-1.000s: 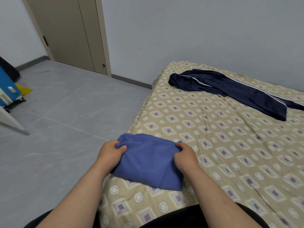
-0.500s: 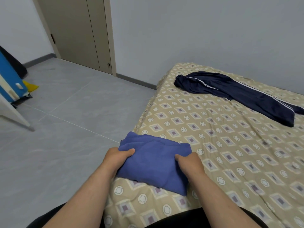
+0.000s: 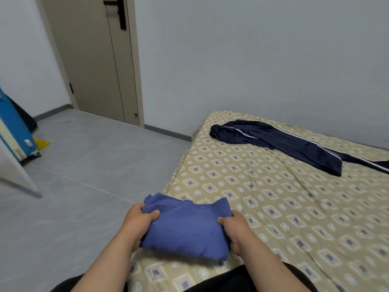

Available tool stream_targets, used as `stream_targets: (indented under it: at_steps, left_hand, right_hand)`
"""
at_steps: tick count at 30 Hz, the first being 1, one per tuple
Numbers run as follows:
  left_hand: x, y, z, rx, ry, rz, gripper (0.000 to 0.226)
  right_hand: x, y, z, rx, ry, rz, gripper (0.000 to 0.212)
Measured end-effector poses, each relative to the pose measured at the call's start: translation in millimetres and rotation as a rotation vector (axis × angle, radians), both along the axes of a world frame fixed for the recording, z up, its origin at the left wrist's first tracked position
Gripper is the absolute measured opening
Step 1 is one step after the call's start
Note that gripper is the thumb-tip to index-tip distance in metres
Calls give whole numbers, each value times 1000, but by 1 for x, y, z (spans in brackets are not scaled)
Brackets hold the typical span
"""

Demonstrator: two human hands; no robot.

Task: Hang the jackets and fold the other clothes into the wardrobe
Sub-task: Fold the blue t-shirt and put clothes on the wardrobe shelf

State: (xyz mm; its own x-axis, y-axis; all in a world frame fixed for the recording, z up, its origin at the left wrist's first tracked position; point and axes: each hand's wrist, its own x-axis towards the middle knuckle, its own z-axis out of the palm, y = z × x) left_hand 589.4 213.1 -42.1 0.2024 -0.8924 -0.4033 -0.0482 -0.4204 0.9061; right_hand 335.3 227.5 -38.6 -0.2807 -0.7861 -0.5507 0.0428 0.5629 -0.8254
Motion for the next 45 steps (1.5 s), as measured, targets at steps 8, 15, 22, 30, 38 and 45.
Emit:
stream_targets:
  at_steps: [8,15,22,30,38,45]
  left_hand:
    - [17,54,36,-111,180,79,17]
    - [40,106,65,-193,225,178,13]
    - [58,146,109,-356,180,314,13]
    - [114,236,73,-357,339,508,6]
    - [202,262,27,-336,471,744,14]
    - [249,243,21,-425,664,890,19]
  right_hand:
    - [0,40,38,-158,-58,81,25]
    - [23,70,67,-263,-97,172,24]
    - [56,85,98,-368,-78,273,21]
    - [135,116,127,-440,-49,376,14]
    - [261,136,99,-335,24,558,17]
    - [354,116,105,-341,-51,547,11]
